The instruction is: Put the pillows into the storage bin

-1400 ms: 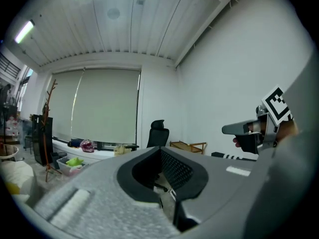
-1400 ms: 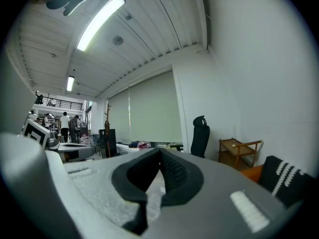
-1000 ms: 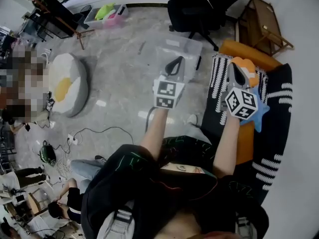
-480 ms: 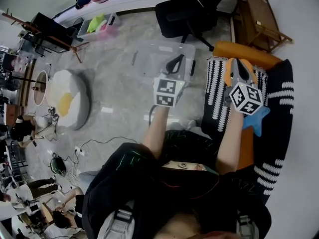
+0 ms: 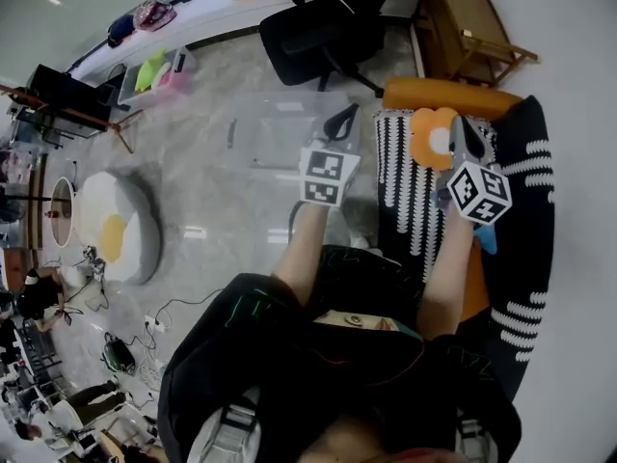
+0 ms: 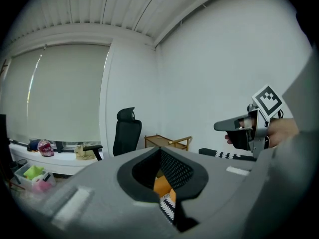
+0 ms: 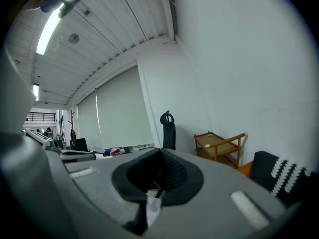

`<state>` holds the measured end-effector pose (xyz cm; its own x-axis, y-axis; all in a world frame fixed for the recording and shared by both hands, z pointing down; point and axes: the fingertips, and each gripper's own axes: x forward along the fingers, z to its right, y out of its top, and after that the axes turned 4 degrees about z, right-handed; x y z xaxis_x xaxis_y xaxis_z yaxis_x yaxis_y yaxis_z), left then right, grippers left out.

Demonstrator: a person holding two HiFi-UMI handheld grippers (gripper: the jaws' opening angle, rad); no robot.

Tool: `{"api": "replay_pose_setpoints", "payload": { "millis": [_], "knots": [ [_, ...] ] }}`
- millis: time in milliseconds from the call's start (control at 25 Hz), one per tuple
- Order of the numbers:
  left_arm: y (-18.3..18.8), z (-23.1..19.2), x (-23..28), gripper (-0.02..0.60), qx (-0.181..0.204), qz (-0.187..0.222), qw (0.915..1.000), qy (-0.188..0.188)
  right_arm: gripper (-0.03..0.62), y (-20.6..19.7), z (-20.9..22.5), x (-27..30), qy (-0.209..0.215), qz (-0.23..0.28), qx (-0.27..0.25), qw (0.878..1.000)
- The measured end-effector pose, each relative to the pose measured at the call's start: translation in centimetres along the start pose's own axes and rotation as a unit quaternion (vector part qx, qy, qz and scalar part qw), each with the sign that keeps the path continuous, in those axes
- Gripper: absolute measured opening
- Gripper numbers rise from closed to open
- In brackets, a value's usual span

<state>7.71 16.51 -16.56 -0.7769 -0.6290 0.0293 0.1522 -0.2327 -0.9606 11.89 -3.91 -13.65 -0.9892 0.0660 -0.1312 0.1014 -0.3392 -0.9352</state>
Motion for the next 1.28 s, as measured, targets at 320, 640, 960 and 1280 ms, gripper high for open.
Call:
{"api": "replay_pose_setpoints", "payload": {
  "millis": [320,640,960,1280],
  "knots": [
    [-3.0,-3.3,5.7,0.011,-0.016,-0.035,0.9992,-0.013,0.003,-2.5,0.9,7.1,-0.003,-0.036,0.017,0.999],
    [-6.7,-14.0,9.2,0.011,-0.037,-0.083,0.9958,0.002,0.003,-6.3,-4.8,18.4,0.021,-0.075,0.038,0.996],
    [-9.1,-18.8,14.7,0.009,-0.067,-0.107,0.9914,-0.035,0.003,-6.8,-5.6,24.9,-0.003,-0.081,0.038,0.996],
    [-12.0,-12.9,20.6,0.011,-0.07,-0.152,0.9785,-0.121,0.003,-8.1,7.2,21.5,-0.144,-0.089,0.071,0.983]
  ]
}}
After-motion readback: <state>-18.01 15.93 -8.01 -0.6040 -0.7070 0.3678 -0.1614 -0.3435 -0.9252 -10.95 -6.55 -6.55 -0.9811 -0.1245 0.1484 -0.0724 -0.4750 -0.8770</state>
